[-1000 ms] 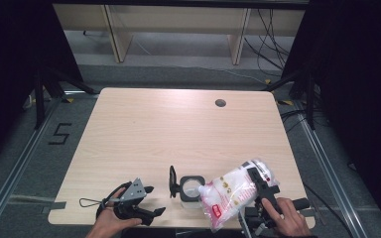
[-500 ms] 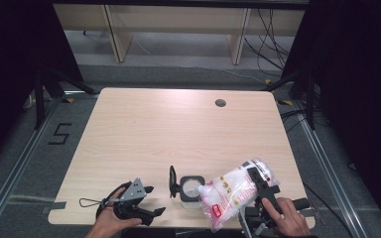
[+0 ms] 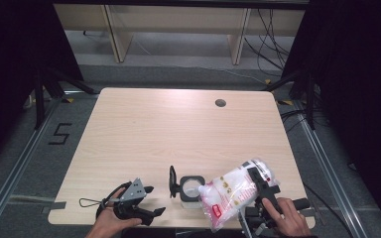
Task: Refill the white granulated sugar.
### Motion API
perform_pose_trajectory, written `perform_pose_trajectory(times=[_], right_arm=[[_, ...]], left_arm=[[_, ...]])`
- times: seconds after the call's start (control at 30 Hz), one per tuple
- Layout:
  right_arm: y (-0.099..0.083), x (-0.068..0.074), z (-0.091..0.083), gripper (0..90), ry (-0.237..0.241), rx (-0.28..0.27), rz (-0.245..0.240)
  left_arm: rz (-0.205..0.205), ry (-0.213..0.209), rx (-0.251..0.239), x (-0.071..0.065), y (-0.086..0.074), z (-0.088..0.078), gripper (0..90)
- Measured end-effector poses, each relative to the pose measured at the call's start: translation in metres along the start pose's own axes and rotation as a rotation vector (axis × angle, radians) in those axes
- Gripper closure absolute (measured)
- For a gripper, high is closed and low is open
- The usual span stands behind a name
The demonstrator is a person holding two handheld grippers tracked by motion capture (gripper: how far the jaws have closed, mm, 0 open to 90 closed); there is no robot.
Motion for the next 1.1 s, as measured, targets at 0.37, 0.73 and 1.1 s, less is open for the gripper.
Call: perform_pose_trajectory(times=[0.37, 0.73, 1.1], right_arm=[[0.0, 0.0003, 0.0, 38.3, 0.003, 0.001, 0.003], [-0.0024, 0.0036, -0.0015, 38.3, 0.023, 0.026, 0.041], [-0.0012, 0.0034, -0.0018, 38.3, 0.02, 0.023, 0.04]], left_arm=[[-0.008, -0.001, -0.006, -0.0005, 0.0002, 0.0005, 19.6], [-0.01, -0.005, -0.014, -0.0006, 0.0003, 0.0014, 19.6], [-0.008, -0.002, -0.005, -0.0006, 0.0, 0.0006, 19.6]])
Point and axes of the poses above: each handheld gripper's, and its own axes: z roughly forward along the jaws, y roughly out of its top, x roughly to its left, the point moved 6 cm from there along z, roughly forward along the jaws, and after that the axes turned 6 degrees about x, right-handed, at the moved point
